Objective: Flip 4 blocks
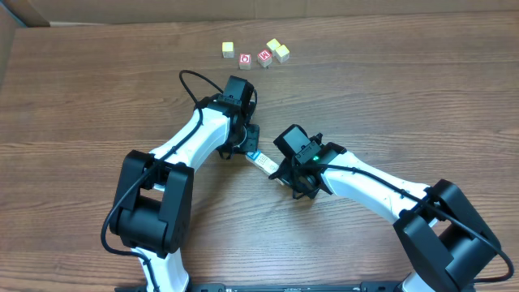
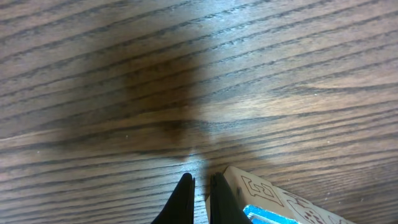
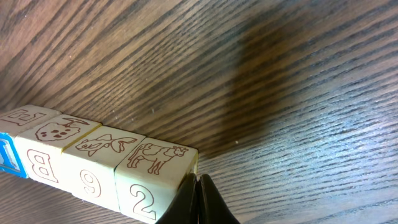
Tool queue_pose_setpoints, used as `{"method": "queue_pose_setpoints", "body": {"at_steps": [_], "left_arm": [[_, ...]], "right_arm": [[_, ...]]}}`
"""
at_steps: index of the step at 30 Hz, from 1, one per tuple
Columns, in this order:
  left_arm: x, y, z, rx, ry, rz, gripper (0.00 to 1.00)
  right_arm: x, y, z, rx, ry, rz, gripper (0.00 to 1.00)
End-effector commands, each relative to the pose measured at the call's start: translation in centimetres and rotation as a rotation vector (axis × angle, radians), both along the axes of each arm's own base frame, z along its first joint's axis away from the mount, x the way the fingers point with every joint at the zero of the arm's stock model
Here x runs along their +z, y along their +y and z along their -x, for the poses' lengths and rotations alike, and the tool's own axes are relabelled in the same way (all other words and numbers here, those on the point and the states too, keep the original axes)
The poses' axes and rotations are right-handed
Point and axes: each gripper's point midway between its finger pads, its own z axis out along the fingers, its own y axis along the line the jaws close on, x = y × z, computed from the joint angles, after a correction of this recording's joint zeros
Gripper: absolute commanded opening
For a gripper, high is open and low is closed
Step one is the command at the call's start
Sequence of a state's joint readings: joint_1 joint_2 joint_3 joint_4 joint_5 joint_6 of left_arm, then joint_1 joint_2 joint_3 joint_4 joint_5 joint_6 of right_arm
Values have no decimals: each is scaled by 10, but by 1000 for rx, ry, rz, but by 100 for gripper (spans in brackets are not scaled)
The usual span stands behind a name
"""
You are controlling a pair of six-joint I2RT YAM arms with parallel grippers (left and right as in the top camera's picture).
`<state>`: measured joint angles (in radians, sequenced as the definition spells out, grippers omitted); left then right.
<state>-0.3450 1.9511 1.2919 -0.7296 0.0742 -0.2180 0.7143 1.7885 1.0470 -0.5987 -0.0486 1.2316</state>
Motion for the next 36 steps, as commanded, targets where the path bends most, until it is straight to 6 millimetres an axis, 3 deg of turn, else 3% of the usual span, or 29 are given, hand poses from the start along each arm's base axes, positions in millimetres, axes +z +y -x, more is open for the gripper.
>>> {"method": "queue_pose_setpoints", "body": {"at_steps": [1,18,36], "left_arm": [[-2,-10,3,-50,19,45,4],[0,-18,-5,-44,-11,86,4],[3,-21,-14,-29,-46,101,4]], "right_arm": [[4,6,0,5,-7,-26,4],[6,15,6,-72,56,-91,4],[8,43,24,-238,85,-137,4]]}}
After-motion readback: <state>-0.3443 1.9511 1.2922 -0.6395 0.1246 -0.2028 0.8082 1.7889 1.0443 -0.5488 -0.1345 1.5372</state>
